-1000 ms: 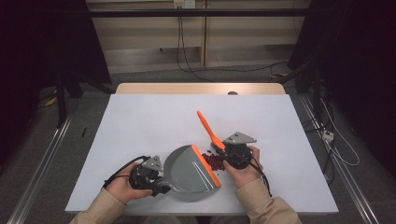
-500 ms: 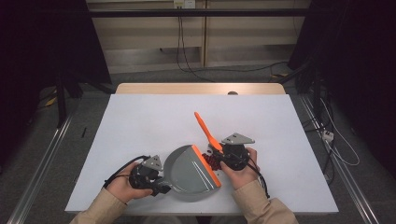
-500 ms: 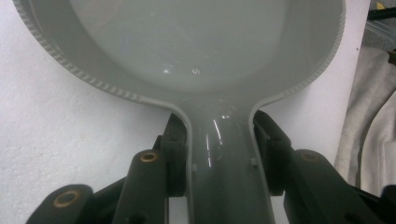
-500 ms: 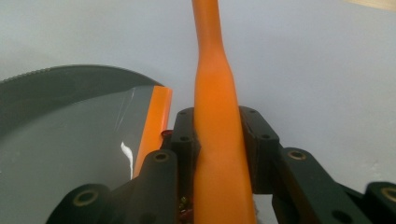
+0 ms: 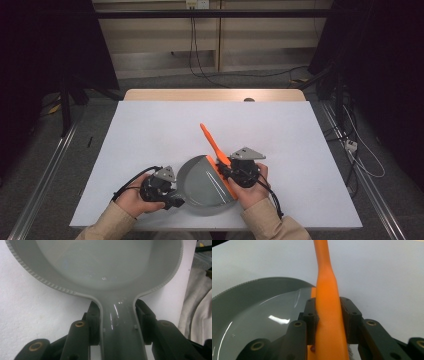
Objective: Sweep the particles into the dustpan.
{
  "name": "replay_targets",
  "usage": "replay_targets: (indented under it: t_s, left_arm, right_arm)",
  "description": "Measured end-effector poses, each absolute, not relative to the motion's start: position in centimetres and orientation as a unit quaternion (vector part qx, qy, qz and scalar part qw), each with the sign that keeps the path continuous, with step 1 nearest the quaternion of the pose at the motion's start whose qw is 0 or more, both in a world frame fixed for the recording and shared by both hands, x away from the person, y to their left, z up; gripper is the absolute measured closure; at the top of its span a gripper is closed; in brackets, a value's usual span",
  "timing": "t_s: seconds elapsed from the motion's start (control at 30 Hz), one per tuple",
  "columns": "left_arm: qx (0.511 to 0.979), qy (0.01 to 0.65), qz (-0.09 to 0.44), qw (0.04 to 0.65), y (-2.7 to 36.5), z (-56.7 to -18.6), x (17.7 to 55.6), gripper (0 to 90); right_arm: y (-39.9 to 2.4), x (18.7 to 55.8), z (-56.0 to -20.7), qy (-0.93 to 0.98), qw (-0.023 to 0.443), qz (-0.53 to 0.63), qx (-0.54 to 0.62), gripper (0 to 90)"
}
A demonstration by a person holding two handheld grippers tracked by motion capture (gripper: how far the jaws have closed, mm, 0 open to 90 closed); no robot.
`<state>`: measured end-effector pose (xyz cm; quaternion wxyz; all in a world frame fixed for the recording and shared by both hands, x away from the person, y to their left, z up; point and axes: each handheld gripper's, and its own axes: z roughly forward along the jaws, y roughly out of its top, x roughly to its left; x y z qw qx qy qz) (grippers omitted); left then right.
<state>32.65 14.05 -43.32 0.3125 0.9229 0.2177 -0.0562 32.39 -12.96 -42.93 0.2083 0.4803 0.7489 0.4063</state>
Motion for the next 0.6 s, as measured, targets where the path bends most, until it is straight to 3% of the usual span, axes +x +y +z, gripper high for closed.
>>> replay_targets:
  t_s: [0.07, 0.6]
  left_arm:
    - [0.941, 0.181, -0.045, 0.283, 14.2, -43.1, 33.1, 62.8]
    - [0.929, 0.207, -0.053, 0.302, 14.2, -43.3, 32.9, 63.1]
  right_arm:
    - [-12.5, 32.3, -43.0, 0.747, 0.208, 0.408, 0.481, 69.5]
    - [-10.2, 31.9, -42.1, 0.74, 0.19, 0.443, 0.468, 70.7]
